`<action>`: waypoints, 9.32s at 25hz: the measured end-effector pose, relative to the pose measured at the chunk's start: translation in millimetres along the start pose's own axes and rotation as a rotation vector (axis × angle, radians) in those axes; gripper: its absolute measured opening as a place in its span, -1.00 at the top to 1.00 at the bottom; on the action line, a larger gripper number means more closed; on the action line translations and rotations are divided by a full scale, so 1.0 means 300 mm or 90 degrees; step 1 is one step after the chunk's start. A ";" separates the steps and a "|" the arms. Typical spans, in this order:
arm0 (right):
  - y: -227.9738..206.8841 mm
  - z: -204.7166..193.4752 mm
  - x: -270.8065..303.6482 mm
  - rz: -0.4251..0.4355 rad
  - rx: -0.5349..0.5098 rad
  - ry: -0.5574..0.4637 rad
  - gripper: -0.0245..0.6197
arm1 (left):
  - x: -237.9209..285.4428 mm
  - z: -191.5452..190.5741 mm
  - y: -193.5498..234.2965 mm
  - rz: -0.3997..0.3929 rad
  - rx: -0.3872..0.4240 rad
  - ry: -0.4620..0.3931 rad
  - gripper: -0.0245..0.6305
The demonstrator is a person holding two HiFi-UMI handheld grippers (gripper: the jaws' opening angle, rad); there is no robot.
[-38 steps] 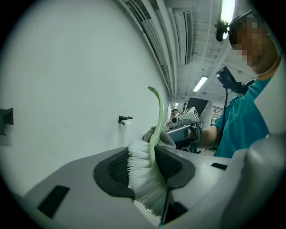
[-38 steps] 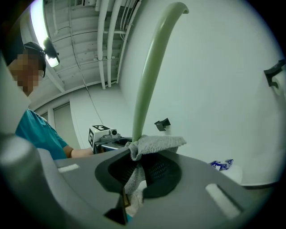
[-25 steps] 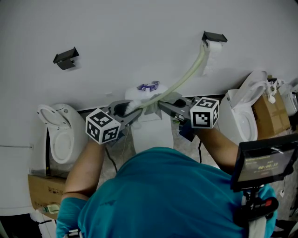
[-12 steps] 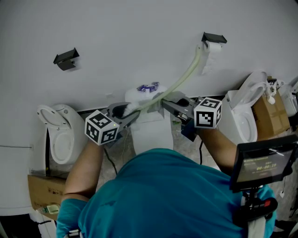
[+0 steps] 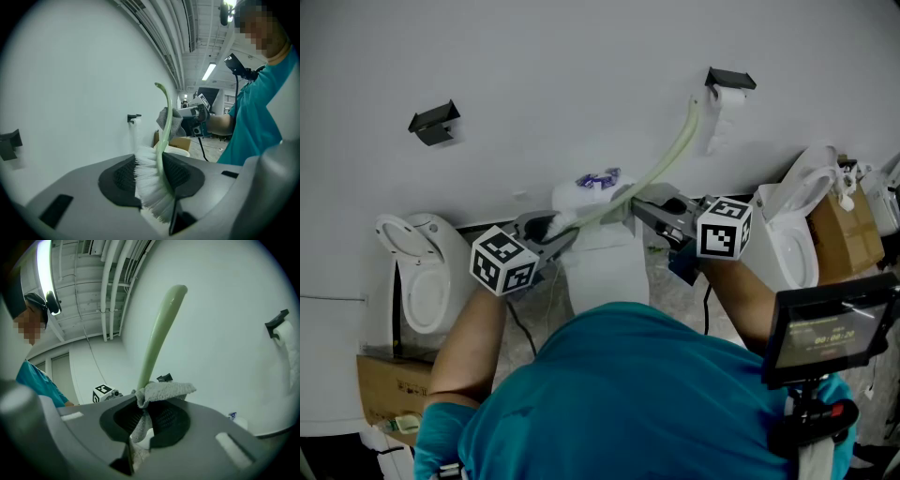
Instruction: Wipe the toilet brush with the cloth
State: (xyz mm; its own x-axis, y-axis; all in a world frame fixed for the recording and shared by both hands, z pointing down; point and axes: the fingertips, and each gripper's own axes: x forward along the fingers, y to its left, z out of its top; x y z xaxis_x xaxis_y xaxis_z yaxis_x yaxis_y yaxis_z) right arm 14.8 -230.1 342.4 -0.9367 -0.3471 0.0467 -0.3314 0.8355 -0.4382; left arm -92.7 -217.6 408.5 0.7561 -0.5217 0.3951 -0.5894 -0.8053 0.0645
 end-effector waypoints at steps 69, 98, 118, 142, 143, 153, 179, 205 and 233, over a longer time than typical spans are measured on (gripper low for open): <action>-0.062 0.328 -0.195 -0.024 -0.044 -0.101 0.81 | -0.073 -0.157 0.042 0.018 0.087 0.124 0.47; 0.117 -0.225 0.260 -0.001 -0.534 0.385 0.81 | 0.042 -0.078 0.070 0.313 0.630 0.247 0.47; 0.032 -0.332 0.235 -0.006 -0.427 0.497 0.81 | 0.045 -0.059 0.042 0.333 0.685 0.223 0.46; -0.081 -0.426 0.046 0.023 -0.458 0.757 0.81 | 0.044 -0.082 0.056 0.335 0.711 0.250 0.46; -0.092 -0.429 0.032 0.021 -0.460 0.773 0.81 | 0.044 -0.080 0.056 0.335 0.710 0.250 0.46; -0.131 -0.417 -0.022 0.032 -0.500 0.826 0.81 | 0.042 -0.076 0.059 0.338 0.700 0.247 0.46; -0.287 -0.458 -0.220 -0.025 -0.488 0.961 0.81 | -0.002 -0.068 0.104 0.356 0.703 0.269 0.46; -0.426 -0.401 -0.340 -0.109 -0.468 1.008 0.81 | -0.022 -0.082 0.141 0.355 0.695 0.286 0.47; -0.652 -0.121 -0.384 -0.355 -0.189 0.355 0.81 | -0.124 -0.398 0.282 0.309 0.234 0.314 0.47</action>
State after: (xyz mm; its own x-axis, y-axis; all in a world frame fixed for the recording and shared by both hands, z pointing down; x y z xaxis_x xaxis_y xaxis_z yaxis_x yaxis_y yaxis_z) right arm 183.4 -338.0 455.4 -0.5198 -0.5463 0.6568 -0.7053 0.7083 0.0310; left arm -204.7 -232.6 508.6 0.1738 -0.7234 0.6682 -0.6248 -0.6055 -0.4930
